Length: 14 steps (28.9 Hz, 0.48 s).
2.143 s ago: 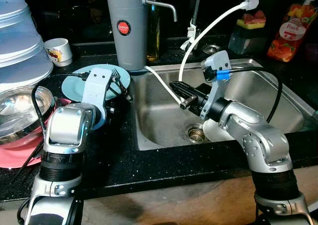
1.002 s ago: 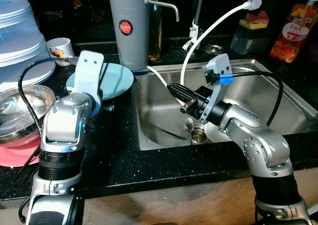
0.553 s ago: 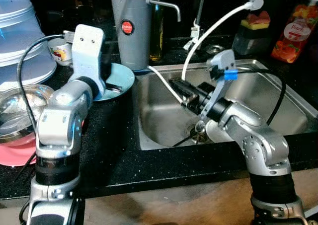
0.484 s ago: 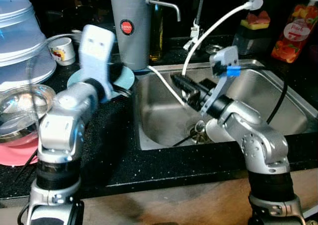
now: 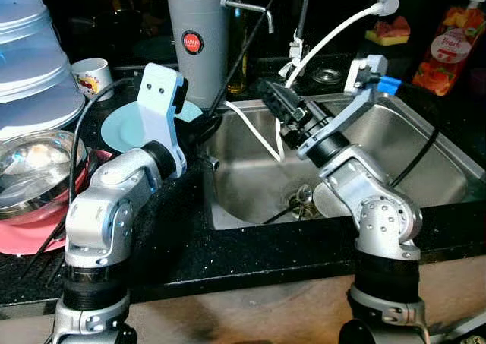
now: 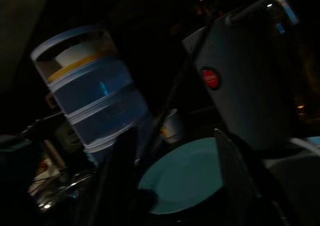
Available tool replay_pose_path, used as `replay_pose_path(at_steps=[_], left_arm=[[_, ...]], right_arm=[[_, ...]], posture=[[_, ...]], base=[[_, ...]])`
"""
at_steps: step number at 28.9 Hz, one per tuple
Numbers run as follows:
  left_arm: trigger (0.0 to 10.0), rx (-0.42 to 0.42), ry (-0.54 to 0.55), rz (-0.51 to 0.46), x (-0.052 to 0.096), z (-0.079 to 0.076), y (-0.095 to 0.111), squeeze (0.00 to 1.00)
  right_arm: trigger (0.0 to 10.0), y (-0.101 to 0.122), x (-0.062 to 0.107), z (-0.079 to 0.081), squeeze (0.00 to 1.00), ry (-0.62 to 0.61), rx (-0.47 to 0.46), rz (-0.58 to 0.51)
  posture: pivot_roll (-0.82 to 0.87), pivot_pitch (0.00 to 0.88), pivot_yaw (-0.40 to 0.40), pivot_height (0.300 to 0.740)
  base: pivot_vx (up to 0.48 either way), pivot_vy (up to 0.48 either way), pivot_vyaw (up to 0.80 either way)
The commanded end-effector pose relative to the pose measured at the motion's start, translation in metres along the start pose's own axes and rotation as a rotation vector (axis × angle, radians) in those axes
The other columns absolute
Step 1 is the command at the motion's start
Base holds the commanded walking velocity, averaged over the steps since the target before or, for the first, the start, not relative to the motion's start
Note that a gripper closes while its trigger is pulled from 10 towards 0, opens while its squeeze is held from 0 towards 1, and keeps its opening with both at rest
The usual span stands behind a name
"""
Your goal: Kitchen organization
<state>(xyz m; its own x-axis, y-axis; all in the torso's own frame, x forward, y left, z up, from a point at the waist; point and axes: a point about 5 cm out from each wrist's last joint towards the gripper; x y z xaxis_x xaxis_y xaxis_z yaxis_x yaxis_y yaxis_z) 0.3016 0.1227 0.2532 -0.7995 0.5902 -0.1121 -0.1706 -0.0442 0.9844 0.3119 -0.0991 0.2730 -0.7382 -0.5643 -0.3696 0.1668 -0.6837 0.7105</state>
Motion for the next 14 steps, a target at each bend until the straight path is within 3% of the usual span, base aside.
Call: replay_pose_path(at_steps=[1,3,4,5,6,7,14], left_arm=[[0.0,0.044,-0.047,-0.030,0.001,-0.006,0.001,0.00],[0.0,0.063,-0.064,-0.039,0.002,-0.008,0.002,0.00],[0.0,0.111,-0.115,-0.054,0.003,-0.014,0.002,0.00],[0.0,0.111,-0.115,-0.054,0.003,-0.014,0.002,0.00],[0.0,0.120,-0.132,-0.054,0.003,-0.016,0.002,0.00],[0.0,0.125,-0.141,-0.048,0.004,-0.017,0.001,0.00],[0.0,0.126,-0.188,-0.027,0.006,-0.021,-0.002,0.00]], right_arm=[[10.0,0.000,-0.004,0.010,1.00,0.036,-0.013,0.009],[10.0,-0.001,-0.004,0.012,1.00,0.038,-0.020,0.014],[10.0,-0.004,-0.006,0.015,0.53,0.043,-0.037,0.034],[10.0,-0.004,-0.006,0.015,0.53,0.043,-0.037,0.034],[10.0,-0.004,-0.006,0.016,0.05,0.044,-0.040,0.040],[10.0,-0.005,-0.007,0.016,0.00,0.046,-0.046,0.042],[10.0,-0.004,-0.008,0.016,0.00,0.043,-0.063,0.046]], posture=[[0.01,0.000,0.015,0.740],[0.01,0.000,0.015,0.740],[0.01,0.000,0.016,0.740],[0.01,0.000,0.016,0.740],[0.01,0.000,0.016,0.740],[0.01,0.000,0.015,0.740],[0.01,0.000,0.013,0.740]], base=[[0.000,0.000,0.00],[0.000,0.000,0.00],[0.000,0.000,0.00],[0.000,0.000,0.00],[0.000,0.000,0.00],[0.000,0.000,0.00],[0.000,0.000,0.00]])
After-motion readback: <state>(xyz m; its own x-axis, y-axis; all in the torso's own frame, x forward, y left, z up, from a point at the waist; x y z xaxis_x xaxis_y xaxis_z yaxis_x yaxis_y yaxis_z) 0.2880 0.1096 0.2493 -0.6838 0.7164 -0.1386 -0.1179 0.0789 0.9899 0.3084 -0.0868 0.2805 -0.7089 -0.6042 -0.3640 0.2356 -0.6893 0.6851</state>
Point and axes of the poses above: a point about 5 cm out from each wrist's last joint towards the gripper, its own x axis pointing back from the gripper into the wrist, its own y axis along the axis of the wrist's last joint, z = x × y, and after that the axes turned 12 degrees about -x, right-handed
